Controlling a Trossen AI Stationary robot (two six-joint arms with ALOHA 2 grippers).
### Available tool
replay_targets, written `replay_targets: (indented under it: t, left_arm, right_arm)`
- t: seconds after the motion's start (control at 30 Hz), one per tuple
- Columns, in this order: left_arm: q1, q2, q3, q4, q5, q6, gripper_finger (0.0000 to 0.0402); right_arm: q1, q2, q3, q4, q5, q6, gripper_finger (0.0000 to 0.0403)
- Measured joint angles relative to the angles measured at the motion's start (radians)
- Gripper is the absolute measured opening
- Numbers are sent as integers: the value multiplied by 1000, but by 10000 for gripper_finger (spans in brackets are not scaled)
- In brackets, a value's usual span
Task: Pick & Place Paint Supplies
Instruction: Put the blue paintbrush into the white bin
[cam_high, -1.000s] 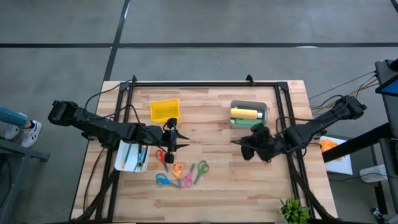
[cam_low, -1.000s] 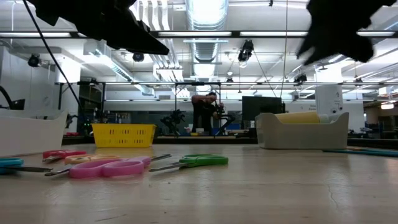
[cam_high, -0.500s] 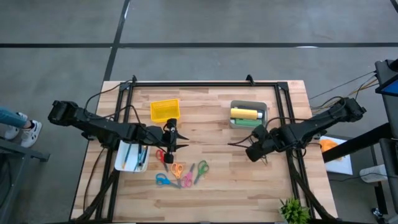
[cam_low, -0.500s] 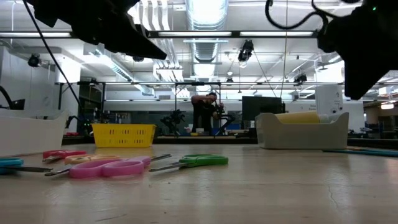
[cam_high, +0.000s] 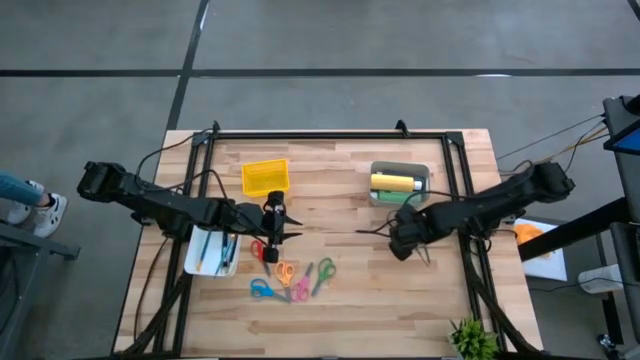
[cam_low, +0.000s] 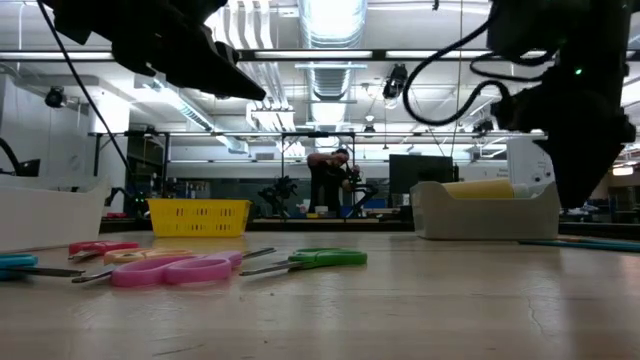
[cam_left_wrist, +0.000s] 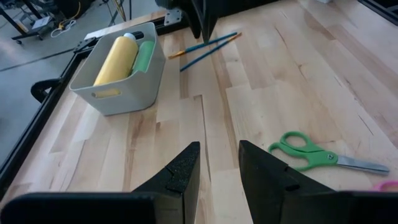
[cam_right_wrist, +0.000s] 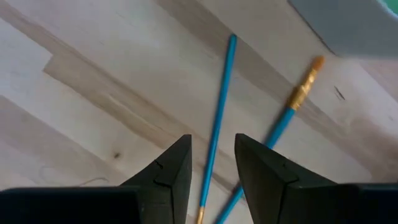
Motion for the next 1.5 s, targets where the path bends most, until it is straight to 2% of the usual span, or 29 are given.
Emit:
replay_targets:
  t: [0.23, 0.4, 0.63, 0.8, 1.23, 1.33, 1.5]
  left_arm:
    - [0, 0, 0, -1, 0, 0, 111]
    - [0, 0, 0, -1, 0, 0, 111]
    - [0, 0, 0, -3, 0, 0, 111]
    - [0, 0, 0, -7, 0, 0, 111]
    - [0, 0, 0, -7, 0, 0, 111]
    - [0, 0, 0, -7, 0, 0, 111]
    - [0, 0, 0, -7, 0, 0, 111]
  right_arm:
    - [-76, 99, 0, 27, -90, -90, 120]
    - [-117, 127, -1, 46, -98, -176, 120]
    - [-158, 120, -33, 94, -120, -251, 120]
    - [-187, 96, -109, 190, -163, -260, 120]
    - [-192, 45, -175, 251, -149, -241, 119]
    - [-192, 51, -179, 250, -147, -222, 107]
    - [-192, 53, -182, 245, -143, -221, 51]
